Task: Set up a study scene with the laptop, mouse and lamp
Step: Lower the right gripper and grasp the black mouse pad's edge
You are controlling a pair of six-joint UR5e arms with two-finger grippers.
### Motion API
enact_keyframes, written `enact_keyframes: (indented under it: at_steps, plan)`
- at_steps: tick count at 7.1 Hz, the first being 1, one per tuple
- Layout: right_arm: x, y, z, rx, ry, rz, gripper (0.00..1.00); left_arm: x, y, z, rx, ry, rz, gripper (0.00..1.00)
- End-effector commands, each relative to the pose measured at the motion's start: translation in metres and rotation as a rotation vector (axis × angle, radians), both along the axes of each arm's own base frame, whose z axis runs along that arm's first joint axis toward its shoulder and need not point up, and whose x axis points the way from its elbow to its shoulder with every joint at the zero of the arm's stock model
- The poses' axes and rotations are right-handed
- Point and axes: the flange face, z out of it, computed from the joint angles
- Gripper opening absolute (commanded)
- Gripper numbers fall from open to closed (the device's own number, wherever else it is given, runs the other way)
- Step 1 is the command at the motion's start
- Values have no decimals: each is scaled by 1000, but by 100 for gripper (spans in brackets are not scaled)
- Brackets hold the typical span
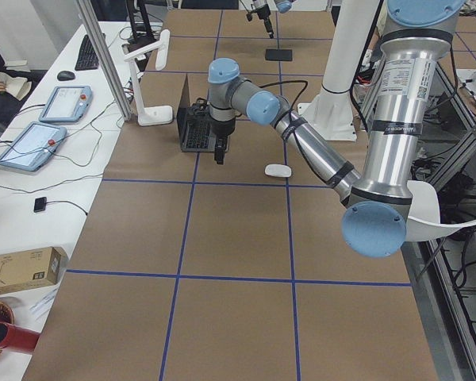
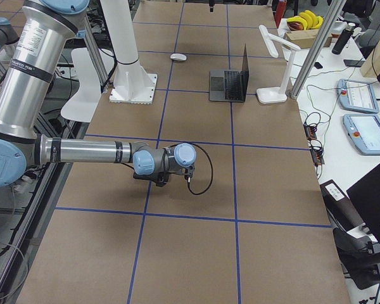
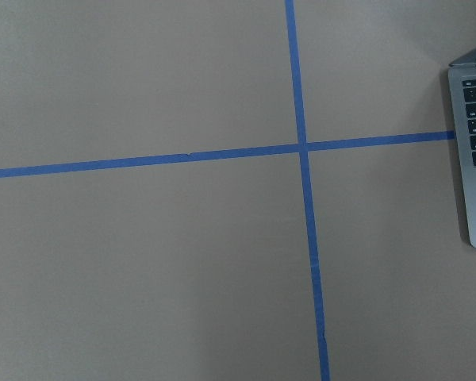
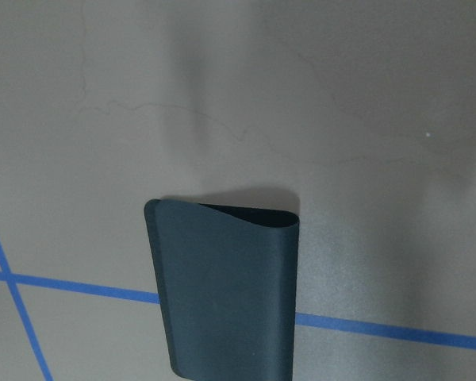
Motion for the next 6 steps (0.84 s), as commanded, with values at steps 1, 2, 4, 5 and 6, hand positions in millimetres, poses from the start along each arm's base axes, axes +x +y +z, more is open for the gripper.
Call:
enact_keyframes:
  at_steps: [1, 2, 4, 5, 6]
  plan:
    - [-13, 1, 5, -13, -4, -34, 100, -1, 2, 1, 1, 1, 1, 99]
    - [-22, -2, 12, -22, -6, -50, 99, -1, 2, -1, 4, 2, 1, 99]
    - [-44, -4, 49, 30, -35, -100, 100, -4, 8, -3, 8, 4, 1, 99]
    - [-44, 1, 74, 62, -62, -97, 100, -6, 11, -4, 12, 6, 0, 99]
    - [-47, -1, 67, 26, -51, -57, 100, -6, 11, -4, 12, 6, 0, 99]
